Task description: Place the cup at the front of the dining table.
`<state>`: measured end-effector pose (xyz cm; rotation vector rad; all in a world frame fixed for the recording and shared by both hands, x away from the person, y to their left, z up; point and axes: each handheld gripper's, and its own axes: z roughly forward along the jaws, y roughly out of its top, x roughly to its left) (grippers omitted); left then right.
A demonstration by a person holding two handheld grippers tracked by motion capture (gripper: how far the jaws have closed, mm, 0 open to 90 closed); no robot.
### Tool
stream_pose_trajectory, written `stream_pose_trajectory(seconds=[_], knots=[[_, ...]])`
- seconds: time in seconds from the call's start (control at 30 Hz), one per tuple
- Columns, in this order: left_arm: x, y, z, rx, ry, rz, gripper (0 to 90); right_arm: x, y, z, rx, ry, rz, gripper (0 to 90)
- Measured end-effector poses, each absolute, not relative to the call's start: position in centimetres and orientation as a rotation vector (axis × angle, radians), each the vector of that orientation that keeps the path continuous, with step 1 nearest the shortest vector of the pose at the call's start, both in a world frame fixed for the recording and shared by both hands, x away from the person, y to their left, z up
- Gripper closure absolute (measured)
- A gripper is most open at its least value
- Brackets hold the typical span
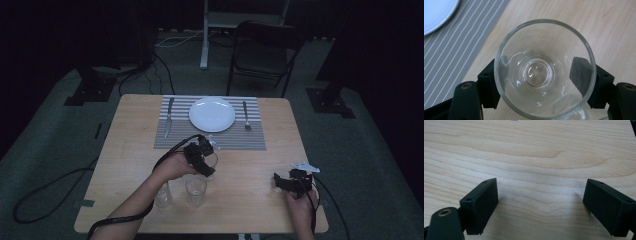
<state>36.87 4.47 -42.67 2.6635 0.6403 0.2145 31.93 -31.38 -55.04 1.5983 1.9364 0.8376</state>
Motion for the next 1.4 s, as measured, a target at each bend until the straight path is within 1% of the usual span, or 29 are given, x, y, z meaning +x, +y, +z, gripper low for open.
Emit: stream_pose_trajectory(seconds=[0.3, 0.4, 0.63, 0.77, 0.9, 1.23, 1.4], knots=[[37.8, 6.8, -42.6, 2.663, 0.727, 0.249, 29.4, 31.9, -31.4, -55.0, 1.597, 1.937, 0.837, 12.4], [38.3, 7.9, -42.7, 2.638, 0.802, 0.292, 29.4, 31.9, -31.4, -55.0, 1.598, 1.937, 0.837, 12.4], [39.3, 9.7, -42.8, 2.600, 0.880, 0.298, 29.4, 31.9, -31.4, -55.0, 1.600, 1.936, 0.837, 12.4], [40.1, 10.5, -42.5, 2.571, 0.933, 0.344, 29.4, 31.9, -31.4, -55.0, 1.600, 1.937, 0.837, 12.4], [40.8, 10.9, -42.3, 2.551, 0.966, 0.335, 29.4, 31.9, -31.4, -55.0, 1.600, 1.937, 0.838, 12.4], [43.4, 11.4, -41.5, 2.489, 1.055, 0.361, 29.4, 31.9, -31.4, -55.0, 1.600, 1.937, 0.837, 12.4], [44.6, 11.1, -41.9, 2.478, 1.103, 0.410, 29.5, 31.9, -31.4, -55.0, 1.600, 1.937, 0.837, 12.4]])
